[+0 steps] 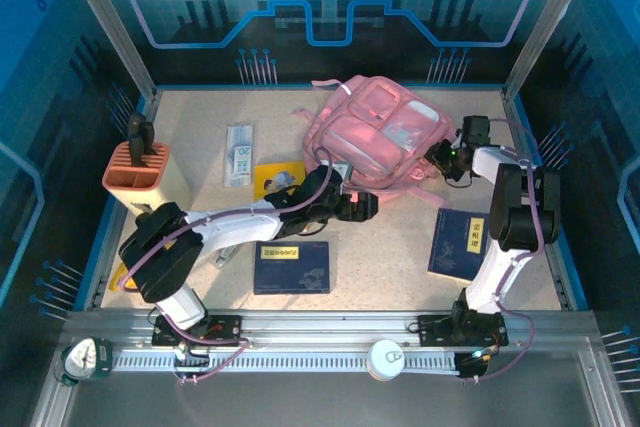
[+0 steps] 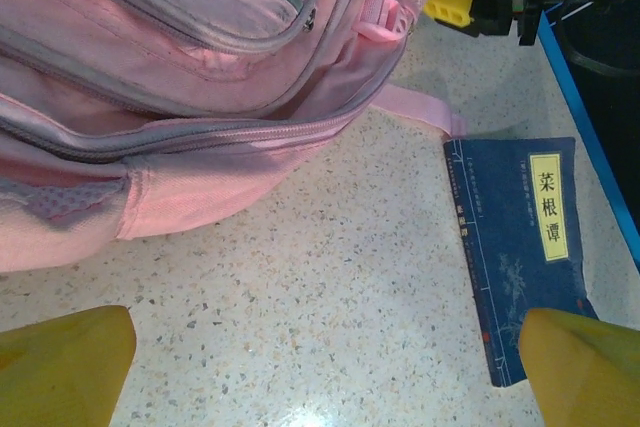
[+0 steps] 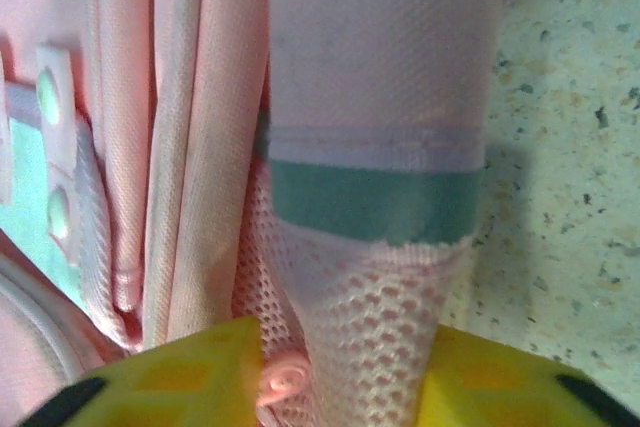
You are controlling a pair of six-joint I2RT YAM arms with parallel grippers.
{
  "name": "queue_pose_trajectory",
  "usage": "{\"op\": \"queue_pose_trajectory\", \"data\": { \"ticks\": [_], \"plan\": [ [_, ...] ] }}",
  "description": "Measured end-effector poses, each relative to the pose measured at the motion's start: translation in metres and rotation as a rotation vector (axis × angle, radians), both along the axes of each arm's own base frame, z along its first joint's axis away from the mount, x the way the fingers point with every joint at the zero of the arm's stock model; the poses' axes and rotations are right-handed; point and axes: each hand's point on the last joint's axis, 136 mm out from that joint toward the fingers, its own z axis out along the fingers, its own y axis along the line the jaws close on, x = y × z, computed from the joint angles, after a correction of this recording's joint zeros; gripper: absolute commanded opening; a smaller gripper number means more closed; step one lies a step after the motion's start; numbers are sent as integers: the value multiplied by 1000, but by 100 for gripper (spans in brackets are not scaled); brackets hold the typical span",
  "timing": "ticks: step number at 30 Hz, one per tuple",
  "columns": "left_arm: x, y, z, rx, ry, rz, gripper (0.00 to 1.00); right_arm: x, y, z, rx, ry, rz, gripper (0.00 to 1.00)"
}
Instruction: Pack the student bag
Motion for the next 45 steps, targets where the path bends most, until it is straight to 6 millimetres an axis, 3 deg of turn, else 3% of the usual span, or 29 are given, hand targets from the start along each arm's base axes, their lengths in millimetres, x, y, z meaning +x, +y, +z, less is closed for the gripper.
{"op": "queue_pose_trajectory", "data": {
  "ticks": [6,10,15,23,27,30,35,39,42,45],
  "plan": [
    [3,-4,-15,21,13,-6,99,2,-1,4,-3,-20,-1,5],
    [11,-8,-32,41,33,-2,99,-4,0,17,-2,-50,-7,0],
    [34,-11,-46,75,37,14,99,-27,1,36,-8,-85,-11,0],
    [101,6,-32,84,-18,85,99,-61,6,66,7,-144,-12,0],
    [130,22,-17,62,-49,115,99,-79,21,79,47,-163,-3,0],
    [141,34,-11,67,-67,117,99,-89,39,84,77,-164,15,0],
    [130,46,6,98,-67,88,95,-98,53,79,123,-133,-9,0],
    [92,45,49,66,-126,38,91,-104,59,76,137,-110,-35,0],
    [61,32,76,35,-171,-13,85,-105,61,80,148,-109,-59,0],
    [30,12,82,21,-196,-77,79,-106,64,84,162,-113,-75,0]
  ]
}}
